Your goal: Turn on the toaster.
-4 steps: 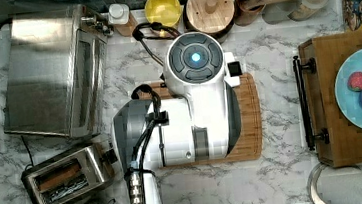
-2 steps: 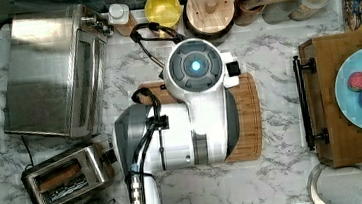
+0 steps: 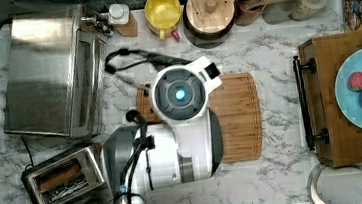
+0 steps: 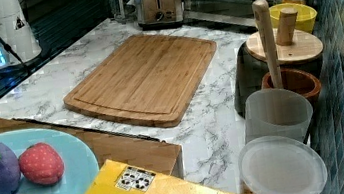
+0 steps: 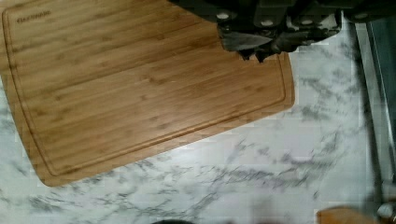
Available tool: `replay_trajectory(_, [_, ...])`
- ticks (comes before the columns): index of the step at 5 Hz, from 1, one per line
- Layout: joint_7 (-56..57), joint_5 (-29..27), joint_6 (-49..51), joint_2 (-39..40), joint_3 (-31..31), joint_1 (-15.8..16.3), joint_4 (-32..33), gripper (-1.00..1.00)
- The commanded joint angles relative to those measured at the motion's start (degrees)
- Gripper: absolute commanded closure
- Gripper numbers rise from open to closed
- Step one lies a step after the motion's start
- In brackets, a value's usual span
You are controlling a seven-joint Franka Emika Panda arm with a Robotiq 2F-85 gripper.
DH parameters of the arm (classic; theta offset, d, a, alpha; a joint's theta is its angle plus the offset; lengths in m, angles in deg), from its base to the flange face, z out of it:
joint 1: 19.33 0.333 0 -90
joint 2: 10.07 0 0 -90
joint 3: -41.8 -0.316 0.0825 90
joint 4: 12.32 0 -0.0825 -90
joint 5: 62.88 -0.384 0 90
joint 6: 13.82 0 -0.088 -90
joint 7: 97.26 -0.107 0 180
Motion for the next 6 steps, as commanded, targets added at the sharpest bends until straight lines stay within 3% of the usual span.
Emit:
replay_trajectory(1, [15.6,-9.2,-2.6,-7.2,-3.1,8.5,9.3,1.00])
replay_trajectory(2, [20.4,-11.9,-2.7,-8.0,-5.4,8.3,11.9,1.00])
replay_trajectory(3, [21.1,-12.2,-2.4,-8.8,-6.7,10.0,13.8,1.00])
replay_trajectory(4, [20.8,-13.3,-1.3,-7.5,-6.1,12.1,15.4,1.00])
replay_trajectory(6, [22.4,-13.0,-3.7,-3.1,-7.3,12.4,16.5,1.00])
